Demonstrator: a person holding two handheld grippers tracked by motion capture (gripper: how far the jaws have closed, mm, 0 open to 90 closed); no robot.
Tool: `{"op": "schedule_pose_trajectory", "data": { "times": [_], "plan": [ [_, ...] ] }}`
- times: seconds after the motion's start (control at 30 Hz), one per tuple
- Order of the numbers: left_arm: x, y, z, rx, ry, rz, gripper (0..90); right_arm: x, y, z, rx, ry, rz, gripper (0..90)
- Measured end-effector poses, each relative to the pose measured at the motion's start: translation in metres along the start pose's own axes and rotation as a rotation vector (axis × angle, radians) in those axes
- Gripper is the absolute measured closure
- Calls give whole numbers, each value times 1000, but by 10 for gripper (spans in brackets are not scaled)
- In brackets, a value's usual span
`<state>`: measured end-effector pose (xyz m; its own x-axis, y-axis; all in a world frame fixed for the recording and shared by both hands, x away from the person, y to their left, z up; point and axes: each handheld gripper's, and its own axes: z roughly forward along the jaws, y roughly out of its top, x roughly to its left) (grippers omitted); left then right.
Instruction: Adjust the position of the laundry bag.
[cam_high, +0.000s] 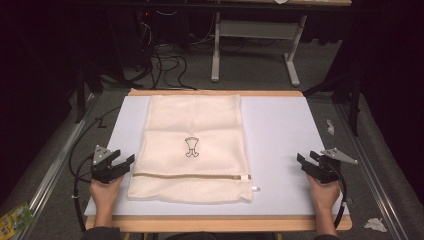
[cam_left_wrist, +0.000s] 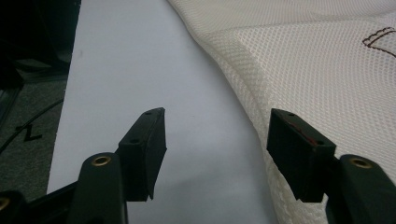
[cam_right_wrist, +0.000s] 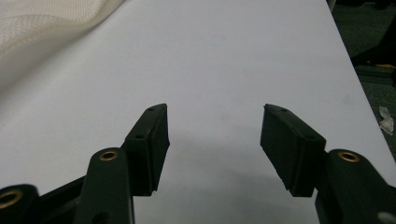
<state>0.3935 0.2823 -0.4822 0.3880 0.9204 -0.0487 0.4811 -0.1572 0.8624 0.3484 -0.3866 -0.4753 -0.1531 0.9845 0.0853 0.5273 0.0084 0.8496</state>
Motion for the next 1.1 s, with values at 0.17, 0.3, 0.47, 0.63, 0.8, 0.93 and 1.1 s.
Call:
{"op": "schedule_pose_trajectory", "data": {
  "times": [0.17,0.3,0.47,0.63,0.8,0.93,1.1],
  "plan": [
    [1,0,0,0,-4,-5,372,0,0,1,7,0,1,429],
    [0,0,0,0,-1,0,372,0,0,1,7,1,4,430],
    [0,0,0,-2,-1,0,371,0,0,1,8,4,6,435],
    [0,0,0,0,-2,2,361,1,1,3,28,6,-6,436],
    [-1,0,0,-4,-13,11,367,-1,1,2,20,5,10,429],
    [2,1,0,3,-28,-5,376,-2,2,3,30,12,11,453],
    [2,1,1,8,-22,-3,384,-1,2,2,23,-2,12,480]
  ]
}}
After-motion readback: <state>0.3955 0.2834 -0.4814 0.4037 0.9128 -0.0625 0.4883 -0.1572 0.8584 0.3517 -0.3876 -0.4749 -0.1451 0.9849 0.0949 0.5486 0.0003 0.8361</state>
